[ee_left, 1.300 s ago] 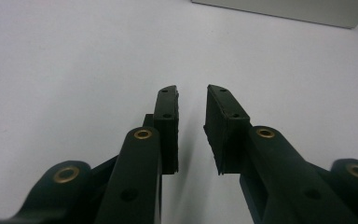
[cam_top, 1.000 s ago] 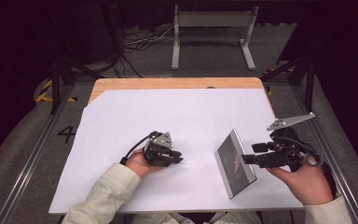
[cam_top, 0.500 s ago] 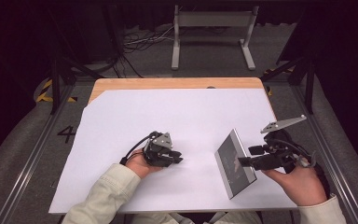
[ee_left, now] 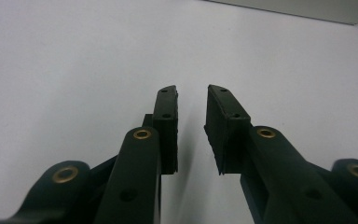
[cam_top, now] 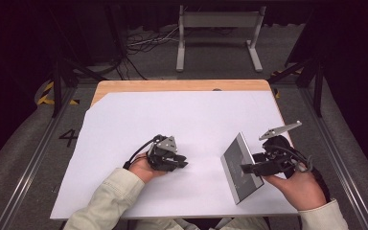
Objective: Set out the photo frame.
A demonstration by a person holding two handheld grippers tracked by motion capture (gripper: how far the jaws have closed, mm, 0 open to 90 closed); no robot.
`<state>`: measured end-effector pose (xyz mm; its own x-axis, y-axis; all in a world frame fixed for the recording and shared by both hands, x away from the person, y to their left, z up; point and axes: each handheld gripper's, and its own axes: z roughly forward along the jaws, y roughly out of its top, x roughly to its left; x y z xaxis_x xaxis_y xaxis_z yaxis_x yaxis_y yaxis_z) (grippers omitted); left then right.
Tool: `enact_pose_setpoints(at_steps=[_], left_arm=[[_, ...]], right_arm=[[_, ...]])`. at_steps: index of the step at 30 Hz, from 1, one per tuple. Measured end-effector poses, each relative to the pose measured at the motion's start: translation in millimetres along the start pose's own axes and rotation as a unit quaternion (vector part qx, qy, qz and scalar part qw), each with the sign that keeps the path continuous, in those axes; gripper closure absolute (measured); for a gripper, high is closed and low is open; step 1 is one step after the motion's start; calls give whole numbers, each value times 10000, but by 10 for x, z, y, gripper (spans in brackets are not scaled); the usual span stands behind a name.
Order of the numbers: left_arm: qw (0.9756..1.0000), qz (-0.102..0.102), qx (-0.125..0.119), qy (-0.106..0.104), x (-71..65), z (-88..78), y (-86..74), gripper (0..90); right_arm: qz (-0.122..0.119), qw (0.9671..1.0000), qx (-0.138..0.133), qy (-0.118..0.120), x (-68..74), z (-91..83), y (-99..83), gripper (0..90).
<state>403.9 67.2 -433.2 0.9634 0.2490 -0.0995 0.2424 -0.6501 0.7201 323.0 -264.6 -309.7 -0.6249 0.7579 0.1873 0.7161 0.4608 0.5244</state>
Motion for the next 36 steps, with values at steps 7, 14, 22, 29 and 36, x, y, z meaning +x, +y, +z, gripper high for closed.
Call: enact_pose_setpoints(at_steps=[7,14,22,29,36], left_arm=[[10000,22,1,-25,-3,-3,5,739],[10000,9,-14,-58,-7,-1,8,734],[10000,-19,-34,-75,-12,-6,10,733],[9999,-65,-48,-70,-4,-15,0,733],[9999,-143,-74,46,1,-108,-86,733]], right_arm=[[-69,9998,170,50,24,84,25,489],[-86,9995,280,-135,50,75,41,632],[-125,9982,326,-495,87,42,62,751],[-237,9990,267,-261,53,35,82,826],[-464,9982,308,-205,38,30,238,838]])
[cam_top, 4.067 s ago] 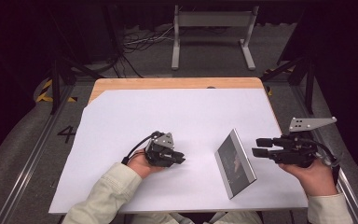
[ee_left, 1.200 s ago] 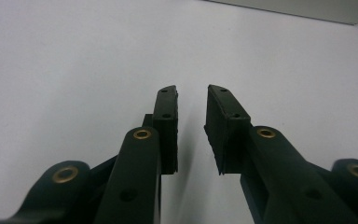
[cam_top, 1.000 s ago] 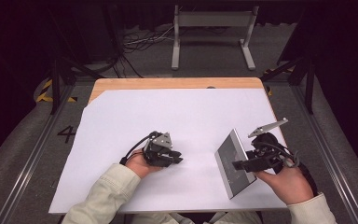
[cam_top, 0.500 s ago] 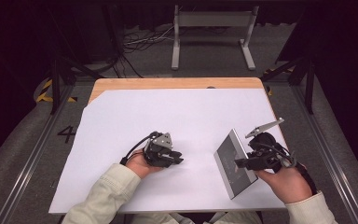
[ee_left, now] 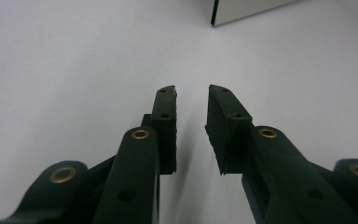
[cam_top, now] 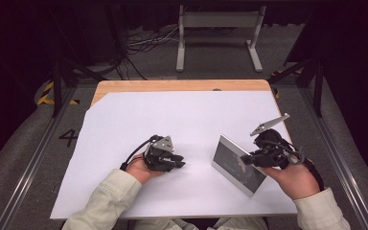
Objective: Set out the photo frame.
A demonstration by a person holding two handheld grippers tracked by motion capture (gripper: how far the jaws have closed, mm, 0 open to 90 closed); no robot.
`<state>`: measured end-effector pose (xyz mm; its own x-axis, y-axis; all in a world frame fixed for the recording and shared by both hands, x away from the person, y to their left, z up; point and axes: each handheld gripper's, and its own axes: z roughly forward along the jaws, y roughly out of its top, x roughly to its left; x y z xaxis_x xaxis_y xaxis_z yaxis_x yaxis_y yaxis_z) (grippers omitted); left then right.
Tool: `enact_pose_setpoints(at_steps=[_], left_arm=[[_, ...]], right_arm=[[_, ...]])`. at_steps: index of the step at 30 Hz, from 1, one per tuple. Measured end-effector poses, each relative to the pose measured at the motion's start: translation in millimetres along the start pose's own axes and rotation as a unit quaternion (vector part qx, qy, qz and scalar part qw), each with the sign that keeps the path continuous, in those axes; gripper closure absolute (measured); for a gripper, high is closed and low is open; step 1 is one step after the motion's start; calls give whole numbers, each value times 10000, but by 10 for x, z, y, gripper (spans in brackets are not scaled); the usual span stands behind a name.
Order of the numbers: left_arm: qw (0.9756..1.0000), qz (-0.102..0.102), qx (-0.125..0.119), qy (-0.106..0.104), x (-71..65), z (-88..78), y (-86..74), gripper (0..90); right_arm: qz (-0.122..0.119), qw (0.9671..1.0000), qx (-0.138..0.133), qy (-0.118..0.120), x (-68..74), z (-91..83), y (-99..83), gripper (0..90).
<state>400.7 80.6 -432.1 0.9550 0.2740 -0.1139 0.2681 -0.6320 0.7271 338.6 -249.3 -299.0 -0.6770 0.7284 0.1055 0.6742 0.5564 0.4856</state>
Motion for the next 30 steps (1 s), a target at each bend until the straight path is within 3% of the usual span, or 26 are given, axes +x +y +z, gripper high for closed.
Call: enact_pose_setpoints(at_steps=[5,13,22,26,30], left_arm=[[9999,-123,-50,110,-1,-89,-81,733],[9990,-340,-141,269,13,-237,-203,733],[9980,-459,-146,405,-9,-334,-324,733],[9969,-558,-192,523,-19,-430,-404,731],[9958,-664,-203,596,-39,-483,-470,730]], right_arm=[[-124,9998,-66,130,-37,-9,100,838],[-553,9978,-193,325,-65,-36,318,838],[-917,9949,-128,409,-80,-16,491,838],[-1145,9921,-106,492,-82,1,600,838],[-1496,9865,-84,654,-95,37,714,838]])
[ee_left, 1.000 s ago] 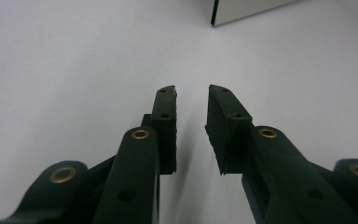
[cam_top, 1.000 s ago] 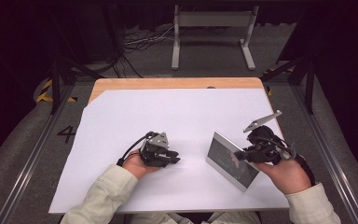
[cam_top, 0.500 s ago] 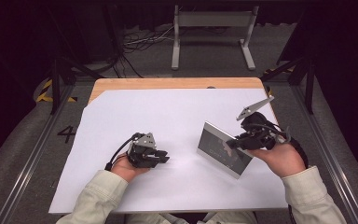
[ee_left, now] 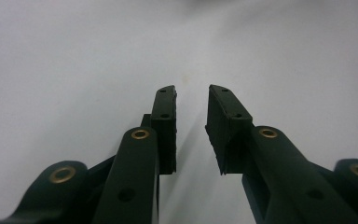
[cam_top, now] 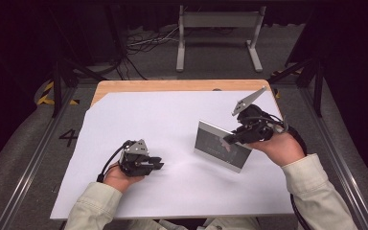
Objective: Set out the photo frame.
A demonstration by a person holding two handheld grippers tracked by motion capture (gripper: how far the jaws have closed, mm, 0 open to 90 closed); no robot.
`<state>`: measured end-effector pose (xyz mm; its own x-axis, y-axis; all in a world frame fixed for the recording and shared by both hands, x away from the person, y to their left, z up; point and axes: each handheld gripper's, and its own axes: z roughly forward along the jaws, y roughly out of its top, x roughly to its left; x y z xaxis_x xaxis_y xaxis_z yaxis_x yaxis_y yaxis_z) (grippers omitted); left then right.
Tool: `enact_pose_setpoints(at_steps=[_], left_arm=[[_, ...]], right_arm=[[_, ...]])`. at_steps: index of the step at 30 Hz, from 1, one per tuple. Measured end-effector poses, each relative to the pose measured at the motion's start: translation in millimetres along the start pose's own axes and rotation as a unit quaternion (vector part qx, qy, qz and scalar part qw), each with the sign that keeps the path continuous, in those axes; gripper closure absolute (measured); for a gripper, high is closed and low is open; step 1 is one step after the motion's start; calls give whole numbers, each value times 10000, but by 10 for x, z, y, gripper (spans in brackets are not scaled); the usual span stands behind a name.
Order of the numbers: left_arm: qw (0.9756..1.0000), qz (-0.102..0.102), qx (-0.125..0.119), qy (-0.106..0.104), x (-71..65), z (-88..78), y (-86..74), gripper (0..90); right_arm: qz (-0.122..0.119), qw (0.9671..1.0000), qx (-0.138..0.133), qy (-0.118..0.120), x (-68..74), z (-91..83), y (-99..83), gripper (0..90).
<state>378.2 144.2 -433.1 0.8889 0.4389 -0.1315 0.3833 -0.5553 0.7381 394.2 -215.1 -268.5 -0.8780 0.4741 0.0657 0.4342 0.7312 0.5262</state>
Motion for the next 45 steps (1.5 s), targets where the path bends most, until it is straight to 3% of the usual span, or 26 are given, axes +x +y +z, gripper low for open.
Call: enact_pose_setpoints(at_steps=[4,14,21,24,25,37,45], left_arm=[[10000,-42,-14,26,5,-26,-20,729],[10000,-22,-20,-12,13,-16,-19,727],[10000,-17,-19,-46,15,21,-3,726],[10000,-15,-11,-61,23,24,4,725],[10000,-16,-4,-63,20,28,9,725],[9999,16,15,-110,24,55,17,726],[9999,2,37,-122,21,58,17,725]], right_arm=[[-383,9990,94,206,-43,61,84,838],[-912,9939,208,586,-162,178,190,838],[-1279,9881,234,816,-218,258,228,838],[-1401,9866,303,777,-211,283,239,838],[-1515,9843,352,832,-204,317,247,838],[-1813,9761,490,1091,-264,425,236,838],[-1824,9754,471,1148,-357,458,167,837]])
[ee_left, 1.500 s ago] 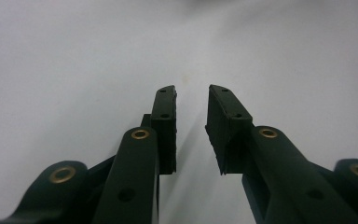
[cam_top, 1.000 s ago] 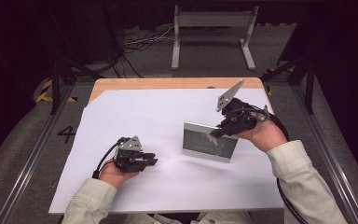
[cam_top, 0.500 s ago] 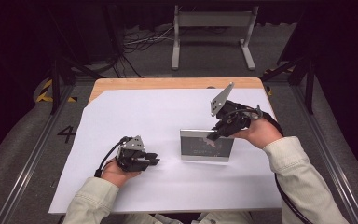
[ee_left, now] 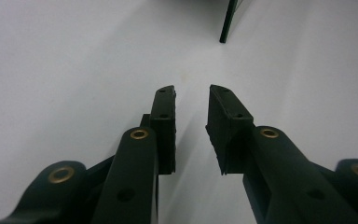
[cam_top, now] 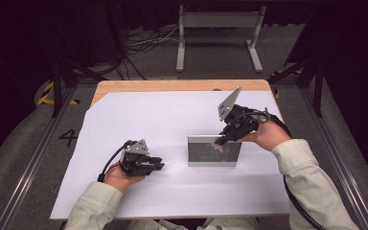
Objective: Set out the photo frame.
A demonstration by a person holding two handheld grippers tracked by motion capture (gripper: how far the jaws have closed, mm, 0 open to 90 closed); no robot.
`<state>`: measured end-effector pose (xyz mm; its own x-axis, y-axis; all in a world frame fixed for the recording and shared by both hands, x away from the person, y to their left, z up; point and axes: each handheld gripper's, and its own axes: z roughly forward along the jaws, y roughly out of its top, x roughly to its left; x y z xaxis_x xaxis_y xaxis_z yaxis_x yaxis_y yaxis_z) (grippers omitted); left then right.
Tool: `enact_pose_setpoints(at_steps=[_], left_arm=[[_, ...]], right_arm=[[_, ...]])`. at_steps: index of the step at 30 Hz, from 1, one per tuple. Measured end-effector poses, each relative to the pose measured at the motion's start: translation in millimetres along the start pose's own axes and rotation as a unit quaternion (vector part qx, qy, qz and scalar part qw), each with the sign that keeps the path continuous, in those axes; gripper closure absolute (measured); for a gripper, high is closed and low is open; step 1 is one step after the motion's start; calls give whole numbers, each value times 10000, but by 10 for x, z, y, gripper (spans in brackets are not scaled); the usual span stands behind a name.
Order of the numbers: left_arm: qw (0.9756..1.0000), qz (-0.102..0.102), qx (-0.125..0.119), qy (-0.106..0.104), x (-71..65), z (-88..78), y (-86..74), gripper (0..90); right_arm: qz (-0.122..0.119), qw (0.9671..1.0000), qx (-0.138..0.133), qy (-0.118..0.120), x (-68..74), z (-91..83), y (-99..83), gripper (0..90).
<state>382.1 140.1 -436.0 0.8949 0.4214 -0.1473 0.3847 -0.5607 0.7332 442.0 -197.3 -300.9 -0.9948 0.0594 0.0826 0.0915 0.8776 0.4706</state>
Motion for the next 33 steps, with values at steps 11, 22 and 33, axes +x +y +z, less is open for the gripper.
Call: enact_pose_setpoints(at_steps=[11,22,33], left_arm=[[10000,2,-2,-4,-2,1,1,724],[10000,-4,-12,15,5,-6,-1,714],[10000,-8,-35,46,15,-20,13,705]], right_arm=[[-311,9993,55,-178,-82,3,-37,786],[-116,9975,-479,-506,-79,-102,-162,503],[157,9941,-731,-785,-2,-321,-420,433]])
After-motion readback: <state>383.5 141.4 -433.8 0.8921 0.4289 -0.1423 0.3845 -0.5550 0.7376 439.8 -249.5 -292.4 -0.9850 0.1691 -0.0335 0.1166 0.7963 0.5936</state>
